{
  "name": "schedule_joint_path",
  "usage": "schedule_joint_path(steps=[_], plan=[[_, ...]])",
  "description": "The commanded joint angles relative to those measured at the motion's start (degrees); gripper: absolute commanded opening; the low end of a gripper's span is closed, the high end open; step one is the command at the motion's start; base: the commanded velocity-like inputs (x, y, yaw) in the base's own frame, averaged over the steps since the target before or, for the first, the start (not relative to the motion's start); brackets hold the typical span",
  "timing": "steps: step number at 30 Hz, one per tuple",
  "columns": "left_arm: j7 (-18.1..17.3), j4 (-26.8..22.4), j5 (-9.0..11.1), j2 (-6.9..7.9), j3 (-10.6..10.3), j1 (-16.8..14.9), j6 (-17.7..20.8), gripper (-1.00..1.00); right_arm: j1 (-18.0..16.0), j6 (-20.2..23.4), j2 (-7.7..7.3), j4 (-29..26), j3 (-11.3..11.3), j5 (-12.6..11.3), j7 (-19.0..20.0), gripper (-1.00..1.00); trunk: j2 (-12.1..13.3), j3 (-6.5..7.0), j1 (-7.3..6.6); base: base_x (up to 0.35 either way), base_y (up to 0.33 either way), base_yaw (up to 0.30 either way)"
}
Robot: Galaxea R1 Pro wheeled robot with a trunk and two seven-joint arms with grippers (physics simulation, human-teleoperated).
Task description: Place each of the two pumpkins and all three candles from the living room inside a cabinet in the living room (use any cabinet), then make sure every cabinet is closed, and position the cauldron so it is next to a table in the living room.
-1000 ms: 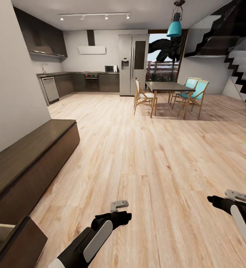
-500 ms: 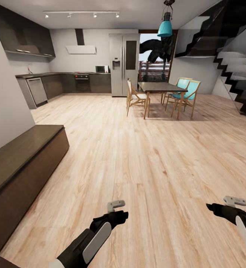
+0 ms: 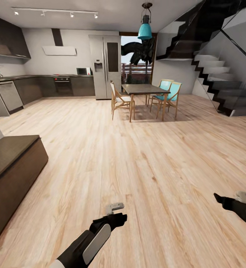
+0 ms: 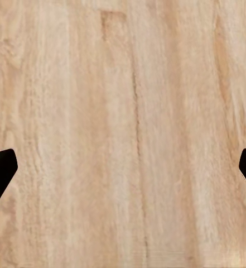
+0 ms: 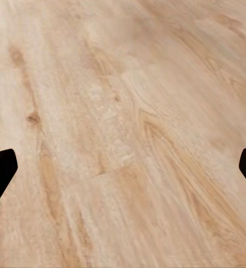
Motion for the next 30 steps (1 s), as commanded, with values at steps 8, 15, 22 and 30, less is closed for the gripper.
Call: schedule_joint_path(steps=[8, 15, 22, 30], plan=[[0.5, 0.4, 0.5, -0.02, -0.1, 0.0, 0.0, 1.0, 0.1, -15.9, 0.5, 5.6, -5.8, 0.1, 5.7, 1.0, 0.0, 0.49, 0.03, 0.335, 0.0, -0.194], [0.5, 0.8, 0.5, -0.02, -0.1, 0.0, 0.0, 1.0, 0.2, -24.0, 1.4, 7.3, -6.5, -0.5, 6.5, 1.0, 0.0, 0.99, 0.03, 0.335, 0.0, -0.181], [0.5, 1.4, 0.5, -0.03, -0.1, 0.0, 0.0, 1.0, 0.5, -26.1, 1.82, 7.7, -6.6, -0.6, 6.7, 1.0, 0.0, 1.51, 0.03, 0.335, 0.0, -0.18], [0.5, 2.0, 0.5, -0.11, -0.1, 0.0, -0.3, 1.0, 2.0, -26.6, 2.98, 9.3, -4.5, 1.5, 6.2, 1.0, 0.0, 2.1, 0.03, 0.335, 0.0, -0.189]])
